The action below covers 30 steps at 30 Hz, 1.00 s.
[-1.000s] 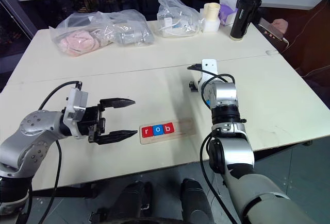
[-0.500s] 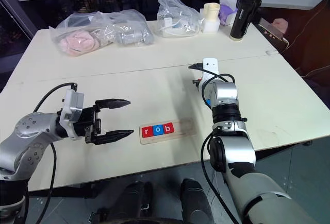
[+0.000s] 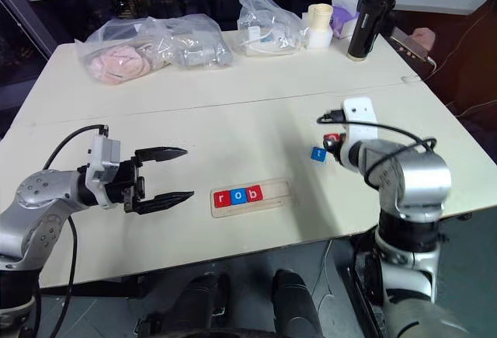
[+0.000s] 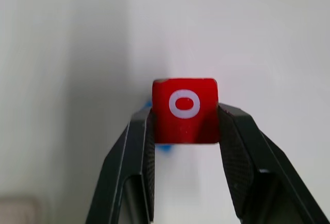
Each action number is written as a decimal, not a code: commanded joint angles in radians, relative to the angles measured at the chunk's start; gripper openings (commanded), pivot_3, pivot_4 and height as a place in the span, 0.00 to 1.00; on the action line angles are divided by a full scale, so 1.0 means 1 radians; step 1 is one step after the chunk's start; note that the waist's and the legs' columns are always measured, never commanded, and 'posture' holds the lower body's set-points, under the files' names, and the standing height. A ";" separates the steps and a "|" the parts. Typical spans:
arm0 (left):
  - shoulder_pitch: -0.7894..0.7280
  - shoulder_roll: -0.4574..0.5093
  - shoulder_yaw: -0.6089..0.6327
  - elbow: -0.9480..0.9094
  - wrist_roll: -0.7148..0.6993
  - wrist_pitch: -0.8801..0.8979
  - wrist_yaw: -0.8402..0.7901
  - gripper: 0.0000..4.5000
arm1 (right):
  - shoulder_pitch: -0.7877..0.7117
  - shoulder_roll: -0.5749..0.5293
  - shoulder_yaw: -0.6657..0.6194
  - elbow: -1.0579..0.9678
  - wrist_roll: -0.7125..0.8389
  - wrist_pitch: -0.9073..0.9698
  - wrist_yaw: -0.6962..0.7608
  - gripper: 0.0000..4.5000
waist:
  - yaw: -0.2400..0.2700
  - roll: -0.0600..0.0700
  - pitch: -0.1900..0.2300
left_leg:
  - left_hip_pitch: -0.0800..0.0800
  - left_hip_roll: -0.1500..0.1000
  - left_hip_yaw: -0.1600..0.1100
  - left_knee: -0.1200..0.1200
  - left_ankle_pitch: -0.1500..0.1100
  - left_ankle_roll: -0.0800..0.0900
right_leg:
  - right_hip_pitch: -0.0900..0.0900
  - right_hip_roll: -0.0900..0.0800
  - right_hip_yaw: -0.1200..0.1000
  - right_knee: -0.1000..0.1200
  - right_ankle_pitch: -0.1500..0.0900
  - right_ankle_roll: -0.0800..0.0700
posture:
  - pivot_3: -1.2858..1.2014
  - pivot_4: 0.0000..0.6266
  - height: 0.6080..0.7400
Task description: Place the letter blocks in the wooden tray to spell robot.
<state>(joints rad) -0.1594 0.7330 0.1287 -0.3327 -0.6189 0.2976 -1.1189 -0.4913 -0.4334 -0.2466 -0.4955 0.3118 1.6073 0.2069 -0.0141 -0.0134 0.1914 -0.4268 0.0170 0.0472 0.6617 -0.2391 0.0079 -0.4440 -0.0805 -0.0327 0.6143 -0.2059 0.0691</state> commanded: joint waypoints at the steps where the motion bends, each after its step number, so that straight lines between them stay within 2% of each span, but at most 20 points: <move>1: -0.015 -0.013 -0.009 -0.007 0.005 -0.019 -0.002 1.00 | 0.099 -0.021 -0.029 -0.125 0.084 0.007 -0.010 0.26 | 0.000 0.000 0.000 | 0.000 0.000 0.000 0.000 0.000 0.000 | 0.000 0.000 0.000 0.000 0.000 0.000 | 0.52 0.24 1.00; 13: -0.020 -0.016 -0.015 -0.006 0.009 -0.020 -0.006 1.00 | 0.247 -0.007 -0.045 -0.183 0.201 0.007 -0.139 0.26 | 0.000 0.000 0.000 | 0.000 0.000 0.001 -0.001 0.000 0.000 | 0.000 -0.001 0.000 -0.002 0.000 0.000 | 0.52 0.24 1.00; 15: -0.017 -0.015 -0.014 -0.006 0.009 -0.019 -0.004 1.00 | 0.257 -0.015 -0.046 -0.190 0.231 0.007 -0.150 0.49 | 0.001 0.000 0.000 | -0.001 0.000 0.001 -0.001 0.000 0.000 | 0.000 -0.001 0.000 -0.003 0.000 0.000 | 0.52 0.24 1.00; 16: -0.017 -0.015 -0.014 -0.007 0.009 -0.019 -0.004 1.00 | 0.259 -0.018 -0.047 -0.190 0.244 0.007 -0.156 0.56 | 0.001 0.000 0.000 | -0.001 0.000 0.001 -0.001 0.000 0.000 | 0.000 -0.001 0.000 -0.003 0.000 0.000 | 0.52 0.24 1.00; 18: -0.015 -0.015 -0.014 -0.007 0.009 -0.018 -0.003 1.00 | 0.247 -0.044 -0.045 -0.182 0.269 0.007 -0.159 0.77 | 0.001 0.000 0.000 | -0.001 0.000 0.001 -0.001 0.000 0.000 | 0.000 -0.001 0.000 -0.003 -0.001 0.001 | 0.52 0.24 1.00; 19: -0.015 -0.015 -0.014 -0.007 0.009 -0.018 -0.003 1.00 | 0.238 -0.072 -0.039 -0.175 0.292 0.007 -0.148 0.93 | 0.001 0.000 0.000 | -0.001 0.000 0.001 -0.001 0.000 0.000 | 0.000 -0.001 0.001 -0.003 -0.002 0.003 | 0.52 0.24 1.00; 20: -0.015 -0.014 -0.014 -0.007 0.009 -0.017 -0.003 1.00 | 0.232 -0.093 -0.035 -0.170 0.311 0.007 -0.142 0.99 | 0.001 0.000 0.000 | -0.001 0.000 0.001 -0.001 0.000 0.000 | 0.000 -0.001 0.001 -0.003 -0.002 0.003 | 0.52 0.24 1.00; 21: -0.015 -0.015 -0.014 -0.006 0.009 -0.017 -0.003 1.00 | 0.218 -0.133 -0.021 -0.170 0.334 0.007 -0.121 0.99 | 0.000 0.000 0.000 | -0.001 0.000 0.001 -0.001 0.000 0.000 | 0.000 -0.002 0.001 -0.003 -0.002 0.004 | 0.52 0.24 1.00; 23: -0.016 -0.016 -0.016 -0.008 0.008 -0.016 -0.002 1.00 | 0.164 -0.289 0.043 -0.194 0.382 0.004 -0.007 0.99 | 0.000 0.002 0.002 | -0.001 0.000 0.001 -0.001 0.000 0.000 | 0.000 -0.002 0.001 -0.004 -0.002 0.004 | 0.52 0.24 1.00; 25: -0.016 -0.017 -0.020 -0.010 0.008 -0.015 -0.002 1.00 | 0.151 -0.457 0.099 -0.198 0.421 -0.074 0.165 0.99 | -0.001 0.003 0.002 | -0.001 0.000 0.002 -0.001 0.000 0.000 | -0.001 -0.003 0.001 -0.005 -0.002 0.004 | 0.52 0.24 1.00; 28: -0.017 -0.019 -0.027 -0.005 0.014 -0.021 -0.006 1.00 | 0.268 -0.687 0.173 -0.113 0.278 -0.523 0.491 0.99 | 0.005 0.000 0.002 | -0.001 0.000 0.001 -0.006 0.000 0.000 | 0.000 -0.002 -0.001 -0.008 -0.003 0.004 | 0.52 0.24 1.00; 30: -0.020 -0.018 -0.030 0.000 0.018 -0.025 -0.012 1.00 | 0.344 -0.763 0.195 0.003 0.150 -0.876 0.676 0.99 | 0.007 0.000 0.002 | 0.000 -0.001 0.000 -0.012 0.000 0.000 | 0.001 0.000 -0.002 -0.015 -0.003 0.005 | 0.52 0.24 1.00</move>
<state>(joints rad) -0.1691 0.7112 0.0930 -0.3196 -0.6006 0.2925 -1.1232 -0.1722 -1.1702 -0.0574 -0.5676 0.5670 1.0202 0.7260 -0.0074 -0.0132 0.1929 -0.4270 0.0163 0.0477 0.6493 -0.2395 0.0082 -0.4423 -0.0805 -0.0350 0.5980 -0.2089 0.0738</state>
